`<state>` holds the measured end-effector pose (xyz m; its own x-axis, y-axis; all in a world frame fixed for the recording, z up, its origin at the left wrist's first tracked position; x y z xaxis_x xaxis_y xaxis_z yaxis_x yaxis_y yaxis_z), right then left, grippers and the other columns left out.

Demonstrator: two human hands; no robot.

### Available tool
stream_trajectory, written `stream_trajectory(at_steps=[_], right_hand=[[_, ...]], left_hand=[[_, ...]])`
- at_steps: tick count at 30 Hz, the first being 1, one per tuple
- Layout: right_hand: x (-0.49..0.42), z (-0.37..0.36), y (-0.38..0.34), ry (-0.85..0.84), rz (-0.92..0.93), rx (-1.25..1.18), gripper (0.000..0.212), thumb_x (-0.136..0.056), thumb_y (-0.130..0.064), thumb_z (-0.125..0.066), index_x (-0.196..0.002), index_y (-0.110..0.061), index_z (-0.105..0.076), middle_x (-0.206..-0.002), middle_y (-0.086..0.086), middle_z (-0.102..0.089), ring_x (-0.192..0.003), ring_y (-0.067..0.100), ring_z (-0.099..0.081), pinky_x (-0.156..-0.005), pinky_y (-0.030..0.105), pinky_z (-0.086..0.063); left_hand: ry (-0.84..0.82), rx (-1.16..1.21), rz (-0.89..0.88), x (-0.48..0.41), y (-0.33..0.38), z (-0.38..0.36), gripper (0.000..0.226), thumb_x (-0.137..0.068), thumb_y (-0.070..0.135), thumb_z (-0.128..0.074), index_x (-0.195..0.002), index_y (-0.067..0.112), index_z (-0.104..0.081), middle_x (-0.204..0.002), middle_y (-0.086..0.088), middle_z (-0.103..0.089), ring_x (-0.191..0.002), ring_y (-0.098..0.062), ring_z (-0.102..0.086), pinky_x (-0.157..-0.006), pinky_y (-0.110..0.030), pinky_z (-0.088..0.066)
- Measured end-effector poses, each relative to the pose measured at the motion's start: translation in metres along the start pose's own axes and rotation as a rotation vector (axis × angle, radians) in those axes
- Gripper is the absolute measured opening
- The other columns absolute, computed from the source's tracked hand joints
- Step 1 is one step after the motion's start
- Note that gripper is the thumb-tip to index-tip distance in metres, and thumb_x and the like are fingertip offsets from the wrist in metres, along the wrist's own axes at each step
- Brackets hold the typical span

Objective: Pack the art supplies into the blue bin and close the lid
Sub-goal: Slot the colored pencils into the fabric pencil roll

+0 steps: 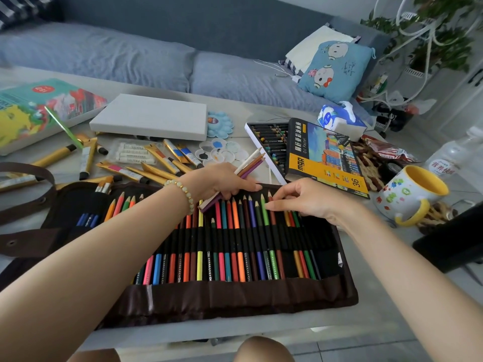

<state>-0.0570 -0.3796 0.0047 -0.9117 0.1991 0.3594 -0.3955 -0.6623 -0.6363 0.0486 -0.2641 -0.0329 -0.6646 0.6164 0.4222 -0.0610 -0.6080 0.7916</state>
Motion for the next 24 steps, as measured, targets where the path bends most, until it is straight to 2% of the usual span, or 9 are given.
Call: stream_trajectory(at_steps=[2,4,6,11,15,17,19,21,24], right_hand=[[0.000,-0.001,0.001,0.019,-0.006,-0.014,0.029,-0.073,-0.053,-0.072,-0.085,-0.026,-0.073,-0.086,-0.004,-0.066,-0.082,0.010,-0.057,-0.074,0.027,-0.043],[0.000,0.004,0.003,0.105,-0.013,-0.161,0.027,-0.081,-0.049,-0.067,-0.089,-0.024,-0.070,-0.080,-0.006,-0.063,-0.071,0.007,-0.054,-0.065,0.024,-0.043],[-0.001,0.010,0.006,0.183,-0.004,-0.384,0.021,-0.087,-0.040,-0.062,-0.093,-0.021,-0.069,-0.068,-0.007,-0.051,-0.056,0.005,-0.042,-0.052,0.017,-0.036],[-0.007,0.007,0.004,0.173,0.017,-0.874,0.018,-0.088,-0.034,-0.061,-0.089,-0.018,-0.069,-0.058,-0.008,-0.039,-0.046,0.004,-0.026,-0.040,0.015,-0.022],[-0.009,0.004,0.008,0.165,0.027,-1.003,0.014,-0.081,-0.034,-0.066,-0.082,-0.021,-0.070,-0.075,-0.002,-0.046,-0.046,0.004,-0.028,-0.038,0.013,-0.025],[-0.008,0.008,0.012,0.197,0.034,-1.034,0.013,-0.084,-0.034,-0.064,-0.085,-0.021,-0.069,-0.077,-0.002,-0.053,-0.050,0.005,-0.032,-0.041,0.014,-0.028],[-0.006,0.016,0.019,0.259,0.006,-1.093,0.014,-0.088,-0.033,-0.062,-0.084,-0.022,-0.069,-0.075,-0.003,-0.057,-0.055,0.006,-0.045,-0.045,0.015,-0.037],[-0.003,0.025,0.026,0.308,-0.014,-1.192,0.015,-0.089,-0.032,-0.060,-0.083,-0.020,-0.067,-0.079,0.000,-0.064,-0.067,0.009,-0.062,-0.053,0.018,-0.050],[0.000,0.034,0.028,0.314,0.025,-1.287,0.016,-0.093,-0.026,-0.055,-0.091,-0.014,-0.065,-0.086,0.005,-0.069,-0.077,0.014,-0.071,-0.064,0.024,-0.058]], left_hand=[[-0.004,0.052,0.008,0.000,0.000,0.001,0.044,-0.089,0.047,-0.057,-0.110,0.009,-0.061,-0.077,-0.001,-0.059,-0.056,-0.011,-0.039,-0.054,-0.023,-0.037],[-0.016,0.244,-0.024,0.004,0.007,0.002,0.033,-0.100,0.036,-0.042,-0.112,0.009,-0.055,-0.091,0.000,-0.064,-0.048,-0.006,-0.033,-0.041,-0.016,-0.032],[-0.044,0.394,-0.072,0.011,0.017,0.000,0.027,-0.104,0.027,-0.033,-0.107,0.010,-0.054,-0.090,0.000,-0.063,-0.040,-0.002,-0.028,-0.034,-0.011,-0.026],[-0.252,0.409,-0.169,0.030,0.049,-0.030,0.034,-0.103,0.028,-0.036,-0.118,0.009,-0.059,-0.080,0.001,-0.066,-0.043,-0.002,-0.027,-0.035,-0.007,-0.026],[-0.259,0.386,-0.179,0.033,0.060,-0.038,0.039,-0.103,0.029,-0.036,-0.127,0.003,-0.054,-0.084,-0.003,-0.069,-0.041,-0.002,-0.031,-0.036,-0.008,-0.029],[-0.258,0.389,-0.192,0.034,0.061,-0.038,0.038,-0.104,0.028,-0.036,-0.126,0.002,-0.054,-0.095,-0.008,-0.071,-0.046,-0.003,-0.047,-0.043,-0.011,-0.044],[-0.211,0.352,-0.217,0.035,0.062,-0.032,0.036,-0.104,0.028,-0.035,-0.122,0.005,-0.055,-0.105,-0.010,-0.071,-0.066,-0.010,-0.064,-0.064,-0.021,-0.058],[-0.110,0.274,-0.239,0.031,0.060,-0.019,0.035,-0.104,0.028,-0.034,-0.118,0.007,-0.058,-0.108,-0.009,-0.070,-0.080,-0.015,-0.067,-0.074,-0.026,-0.058],[0.056,0.184,-0.230,0.021,0.051,0.001,0.033,-0.104,0.026,-0.033,-0.114,0.008,-0.059,-0.103,-0.007,-0.068,-0.059,-0.011,-0.055,-0.050,-0.016,-0.050]])
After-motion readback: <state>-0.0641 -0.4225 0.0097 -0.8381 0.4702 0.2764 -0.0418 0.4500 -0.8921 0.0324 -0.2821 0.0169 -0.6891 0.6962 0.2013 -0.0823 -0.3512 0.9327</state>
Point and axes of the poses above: each hand's wrist, its own x-axis away from the middle knuckle, its own z-axis out of the back of the hand, y = z × x, the point moved 9 cm from there along -x, towards the middle knuckle
